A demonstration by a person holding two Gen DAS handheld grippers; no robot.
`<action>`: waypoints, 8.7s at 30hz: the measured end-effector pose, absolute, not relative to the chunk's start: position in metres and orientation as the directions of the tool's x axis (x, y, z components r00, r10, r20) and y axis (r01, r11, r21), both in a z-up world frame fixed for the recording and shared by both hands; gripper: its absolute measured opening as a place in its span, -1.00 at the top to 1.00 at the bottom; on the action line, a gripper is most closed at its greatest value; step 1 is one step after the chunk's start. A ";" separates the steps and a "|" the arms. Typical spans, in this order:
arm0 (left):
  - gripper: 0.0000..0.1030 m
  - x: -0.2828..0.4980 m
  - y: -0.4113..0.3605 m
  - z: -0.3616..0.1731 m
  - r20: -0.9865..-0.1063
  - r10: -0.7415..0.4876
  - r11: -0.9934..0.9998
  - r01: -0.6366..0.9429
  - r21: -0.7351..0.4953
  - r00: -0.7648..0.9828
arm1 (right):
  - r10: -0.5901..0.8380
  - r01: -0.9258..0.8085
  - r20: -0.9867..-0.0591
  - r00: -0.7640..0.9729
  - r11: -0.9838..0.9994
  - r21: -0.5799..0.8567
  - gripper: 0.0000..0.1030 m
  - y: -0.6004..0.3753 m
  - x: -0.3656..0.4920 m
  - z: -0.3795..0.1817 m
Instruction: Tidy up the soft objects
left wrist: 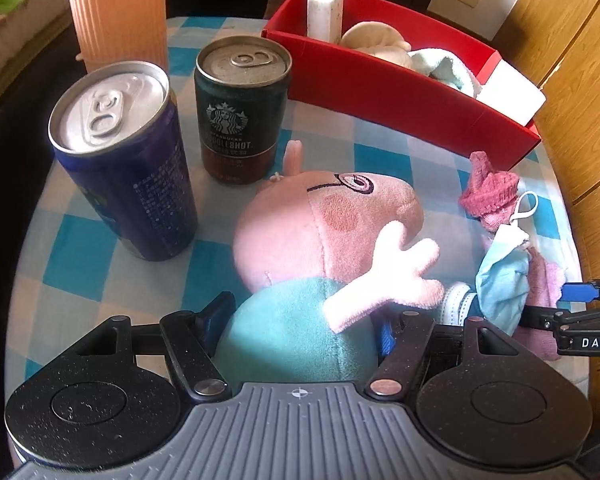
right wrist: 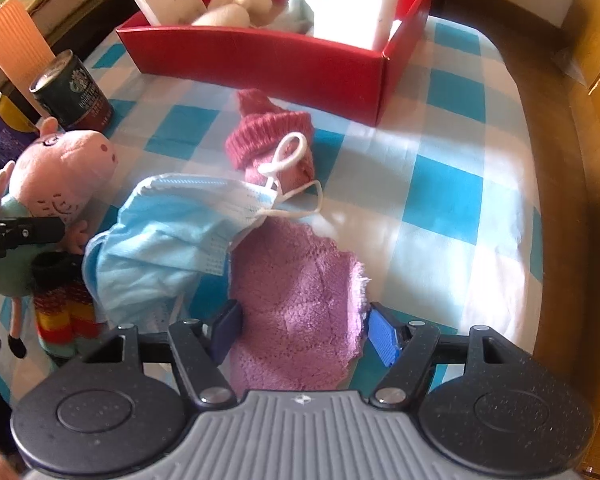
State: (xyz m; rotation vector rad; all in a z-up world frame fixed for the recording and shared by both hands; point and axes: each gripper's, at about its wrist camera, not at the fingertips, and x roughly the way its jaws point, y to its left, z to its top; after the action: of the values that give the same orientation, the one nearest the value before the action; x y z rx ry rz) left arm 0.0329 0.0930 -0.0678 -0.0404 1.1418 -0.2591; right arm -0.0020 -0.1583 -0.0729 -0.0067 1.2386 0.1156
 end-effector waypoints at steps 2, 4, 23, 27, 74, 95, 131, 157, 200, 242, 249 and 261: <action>-0.31 0.033 0.092 -0.067 -0.892 -0.217 0.970 0.186 -0.154 0.396 | 0.075 -0.099 -0.944 0.320 0.994 0.045 0.14 -0.157 -0.004 -0.075; -0.31 0.032 0.091 -0.067 -0.893 -0.203 0.972 0.192 -0.135 0.402 | 0.081 -0.108 -0.945 0.318 0.993 0.049 0.33 -0.157 -0.005 -0.074; -0.31 0.020 0.095 -0.036 -0.868 -0.241 0.966 0.192 -0.173 0.433 | 0.069 -0.160 -0.938 0.341 0.987 0.014 0.91 -0.163 -0.034 -0.025; -0.31 0.016 0.091 -0.025 -0.864 -0.231 0.967 0.201 -0.154 0.448 | 0.076 -0.166 -0.928 0.364 0.986 0.016 0.91 -0.164 -0.038 -0.007; -0.31 0.064 0.010 0.076 -0.743 -0.177 0.956 0.292 0.025 0.645 | 0.098 -0.150 -0.763 0.639 0.989 0.001 0.91 -0.136 0.038 0.104; -0.32 0.129 -0.012 0.100 -0.710 -0.135 0.969 0.243 0.052 0.691 | 0.053 -0.084 -0.732 0.679 0.996 -0.006 0.91 -0.144 0.105 0.118; -0.33 0.100 0.006 0.063 -0.787 -0.216 0.954 0.297 -0.044 0.578 | 0.270 -0.245 -0.925 0.266 0.947 0.206 1.00 -0.193 -0.051 -0.026; -0.33 0.140 -0.004 0.072 -0.771 -0.170 0.966 0.257 -0.009 0.614 | 0.200 -0.154 -0.776 0.599 0.979 0.134 1.00 -0.166 0.087 0.093; -0.45 0.223 0.006 0.029 -0.746 0.085 0.983 0.069 0.172 0.660 | 0.040 0.001 -0.831 0.555 0.999 0.048 0.32 -0.175 0.188 0.016; -0.62 0.045 0.064 -0.005 -0.911 -0.211 0.974 0.157 -0.165 0.354 | 0.140 -0.152 -0.897 0.419 0.985 0.083 0.10 -0.137 0.033 0.001; -0.62 0.010 0.072 -0.036 -0.929 -0.240 0.968 0.143 -0.206 0.283 | 0.135 -0.152 -0.914 0.383 0.985 0.082 0.09 -0.135 0.022 -0.009; -0.20 -0.011 0.063 -0.078 -0.940 -0.265 0.961 0.143 -0.238 0.216 | 0.143 -0.166 -0.909 0.393 0.983 0.083 0.07 -0.128 0.019 -0.001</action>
State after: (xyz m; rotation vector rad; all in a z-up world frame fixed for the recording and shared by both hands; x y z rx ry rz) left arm -0.0106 0.0627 -0.0781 -0.1076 1.3242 -0.2834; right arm 0.0189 -0.1278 -0.0007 -0.0230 1.1508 0.1962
